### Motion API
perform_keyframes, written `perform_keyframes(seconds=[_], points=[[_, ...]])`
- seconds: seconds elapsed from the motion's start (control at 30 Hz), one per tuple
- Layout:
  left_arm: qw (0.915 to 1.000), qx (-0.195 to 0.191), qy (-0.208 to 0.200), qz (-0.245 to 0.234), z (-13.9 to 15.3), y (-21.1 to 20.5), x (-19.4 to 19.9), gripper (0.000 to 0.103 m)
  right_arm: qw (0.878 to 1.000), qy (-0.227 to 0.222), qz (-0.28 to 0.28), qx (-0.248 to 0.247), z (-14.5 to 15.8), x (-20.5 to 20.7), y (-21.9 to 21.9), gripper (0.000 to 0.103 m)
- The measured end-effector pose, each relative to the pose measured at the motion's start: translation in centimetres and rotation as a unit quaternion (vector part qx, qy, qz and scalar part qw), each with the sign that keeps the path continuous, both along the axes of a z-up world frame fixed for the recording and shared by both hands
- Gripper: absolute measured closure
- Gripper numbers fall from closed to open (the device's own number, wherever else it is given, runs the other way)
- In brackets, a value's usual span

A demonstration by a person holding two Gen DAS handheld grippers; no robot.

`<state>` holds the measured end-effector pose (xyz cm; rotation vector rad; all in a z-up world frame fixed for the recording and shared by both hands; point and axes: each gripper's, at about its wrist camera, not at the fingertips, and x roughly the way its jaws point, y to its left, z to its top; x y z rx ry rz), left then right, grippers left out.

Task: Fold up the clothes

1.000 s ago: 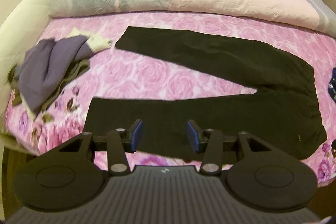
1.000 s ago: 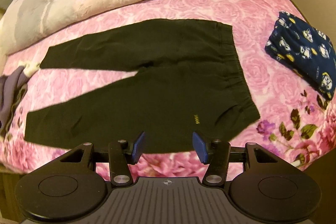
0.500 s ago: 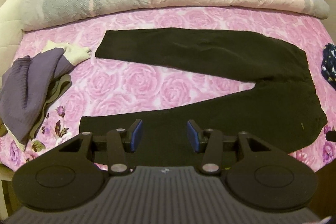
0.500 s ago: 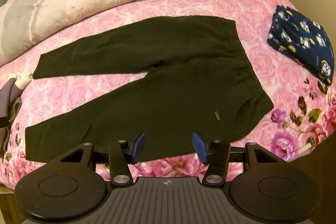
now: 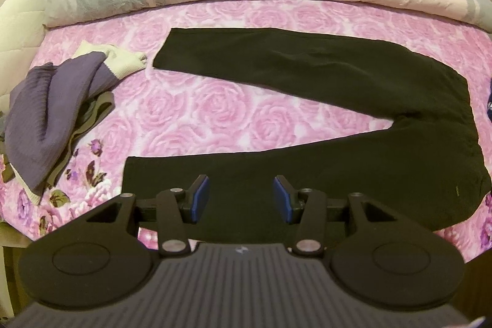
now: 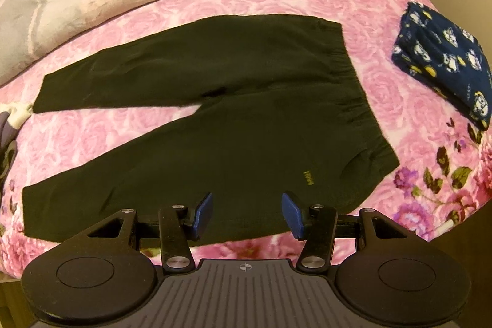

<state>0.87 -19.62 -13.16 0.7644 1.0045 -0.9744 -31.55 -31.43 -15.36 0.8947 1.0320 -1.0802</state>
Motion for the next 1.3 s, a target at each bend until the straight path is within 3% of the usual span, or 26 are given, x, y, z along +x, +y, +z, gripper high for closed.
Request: perform_keyframes(seconds=[0.37, 0.5, 0.8, 1.03, 1.17, 1.3], points=[[0.9997, 0.005, 0.021, -0.014, -2.6, -4.4, -3.7, 0.061, 1.000, 0.020, -0.012, -0.005, -1.5, -5.7, -5.8, 0.050], [0.9995, 0.008, 0.022, -0.023, -4.4, -6.0, -4.5, 0.061, 1.000, 0.002, -0.004, -0.011, -2.4, -6.9, -7.5, 0.050], [0.9982, -0.001, 0.027, -0.054, -10.7, -10.6, -5.5, 0.061, 0.999, -0.012, 0.041, -0.003, -7.9, -7.6, -12.2, 0.050], [0.9959, -0.027, 0.030, -0.081, -15.7, -15.1, -5.5, 0.061, 0.996, -0.040, 0.078, -0.023, -12.2, -6.9, -17.6, 0.050], [0.9922, -0.046, 0.017, -0.115, -17.7, -18.5, -4.5, 0.061, 0.991, -0.057, 0.116, -0.044, -14.1, -6.0, -21.8, 0.050], [0.9834, -0.066, -0.004, -0.169, -19.0, -22.6, -3.1, 0.061, 0.983, -0.069, 0.153, -0.073, -15.1, -4.7, -25.9, 0.050]])
